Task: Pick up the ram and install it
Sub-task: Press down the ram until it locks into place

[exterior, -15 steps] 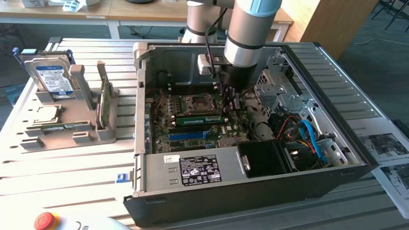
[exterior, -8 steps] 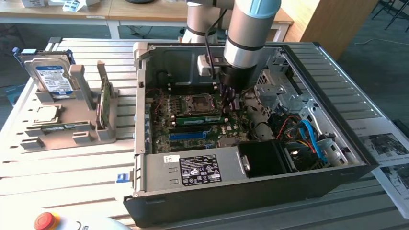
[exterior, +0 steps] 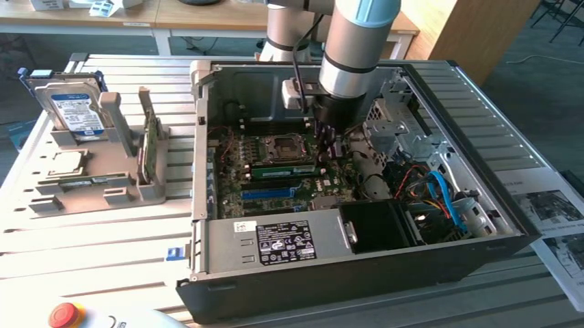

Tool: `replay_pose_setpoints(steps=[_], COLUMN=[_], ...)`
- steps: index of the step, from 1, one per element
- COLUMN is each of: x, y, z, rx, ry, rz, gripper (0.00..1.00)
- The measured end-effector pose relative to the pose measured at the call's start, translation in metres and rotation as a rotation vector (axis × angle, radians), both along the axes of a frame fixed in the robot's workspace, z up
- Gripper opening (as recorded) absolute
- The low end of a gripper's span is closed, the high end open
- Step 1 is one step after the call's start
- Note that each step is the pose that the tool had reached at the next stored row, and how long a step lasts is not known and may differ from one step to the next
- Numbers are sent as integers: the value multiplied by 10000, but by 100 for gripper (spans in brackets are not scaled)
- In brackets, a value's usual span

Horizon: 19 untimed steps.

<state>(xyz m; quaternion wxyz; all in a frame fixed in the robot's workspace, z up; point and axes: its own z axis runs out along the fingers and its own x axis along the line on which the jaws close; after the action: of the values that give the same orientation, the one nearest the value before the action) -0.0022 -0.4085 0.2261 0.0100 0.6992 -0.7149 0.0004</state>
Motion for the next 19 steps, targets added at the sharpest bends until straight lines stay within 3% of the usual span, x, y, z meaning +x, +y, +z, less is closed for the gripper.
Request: replay_pose_setpoints(steps=[19], x=[0], y=[0], z=[-32], rx=[0], ry=[-18], rz=[0], gripper=[11])
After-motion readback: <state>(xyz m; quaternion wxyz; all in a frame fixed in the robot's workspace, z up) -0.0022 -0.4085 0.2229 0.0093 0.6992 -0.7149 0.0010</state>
